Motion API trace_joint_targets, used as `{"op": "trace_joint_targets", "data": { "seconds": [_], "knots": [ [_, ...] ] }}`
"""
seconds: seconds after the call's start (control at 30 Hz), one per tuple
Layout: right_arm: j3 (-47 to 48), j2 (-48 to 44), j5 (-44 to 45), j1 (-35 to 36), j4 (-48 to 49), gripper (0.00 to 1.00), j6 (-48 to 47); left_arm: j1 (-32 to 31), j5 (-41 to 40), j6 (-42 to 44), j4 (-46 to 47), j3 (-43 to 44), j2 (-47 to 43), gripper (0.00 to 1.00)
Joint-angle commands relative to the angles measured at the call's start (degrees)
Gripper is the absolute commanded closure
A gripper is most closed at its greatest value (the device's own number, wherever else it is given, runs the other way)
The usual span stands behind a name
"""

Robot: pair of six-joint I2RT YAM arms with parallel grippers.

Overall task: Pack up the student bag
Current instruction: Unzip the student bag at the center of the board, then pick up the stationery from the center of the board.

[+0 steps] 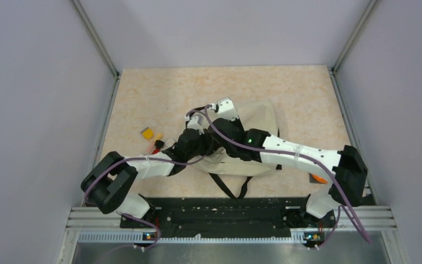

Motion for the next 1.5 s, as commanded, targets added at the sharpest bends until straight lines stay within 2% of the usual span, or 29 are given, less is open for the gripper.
{"op": "trace_joint_targets", "data": {
  "seconds": [0.0, 0.1, 0.2, 0.23, 0.33, 0.43, 0.57, 0.63, 0.77, 0.9, 1.03, 1.23, 1.47],
  "knots": [
    [0.16, -8.13, -1.17, 0.53, 6.27, 1.0, -2.41, -0.22, -0.07, 2.5, 0.45, 1.38, 1.6, 0.91],
    [-0.27, -8.6, -1.81, 0.55, 6.63, 1.0, -2.22, -0.26, 1.16, 4.0, 1.36, 1.54, 0.69, 0.89],
    [-0.96, -8.75, -2.11, 0.54, 7.11, 1.0, -2.33, -0.3, 2.4, 7.41, 0.81, 1.89, -2.36, 0.79],
    [-1.2, -8.81, -2.26, 0.51, 7.35, 1.0, -2.29, -0.31, 3.74, 9.59, 0.32, 2.14, -4.21, 0.73],
    [-1.76, -8.9, -2.57, 0.53, 8.11, 1.0, -2.56, -0.36, 1.55, 16.18, -9.15, 4.56, -9.71, 0.45],
    [-2.23, -9.28, -3.19, 0.5, 8.74, 1.0, -2.54, -0.27, -5.29, 20.46, -17.18, 5.23, -16.92, 0.32],
    [-3.79, -10.53, -4.48, 0.14, 10.44, 1.0, -2.6, 0.32, -16.56, 22.39, -25.9, 4.42, -26.52, 0.28],
    [-4.61, -11.23, -5.13, -0.19, 11.12, 1.0, -2.61, 1.91, -19.42, 22.44, -32.7, 4.99, -29.72, 0.26],
    [-6.46, -12.9, -6.3, -0.51, 12.31, 1.0, -2.57, 10.0, -22.92, 20.71, -43.25, 5.8, -31.95, 0.25],
    [-8.55, -14.77, -8.99, -1.06, 14.18, 1.0, -2.96, 19.43, -25.7, 16.69, -51.36, 4.96, -29.78, 0.25],
    [-9.87, -16.52, -10.62, -1.83, 15.76, 1.0, -4.28, 26.42, -24.17, 14.8, -52.64, 4.33, -27.7, 0.26],
    [-12.02, -18.81, -15.75, -4.08, 17.71, 1.0, -4.87, 28.02, -24.53, 16.64, -51.5, 5.18, -24.69, 0.27],
    [-12.54, -19.1, -17.8, -5.42, 18.56, 1.0, -5.13, 29.04, -22.77, 17.81, -51.73, 7.26, -18.08, 0.29]
  ]
}}
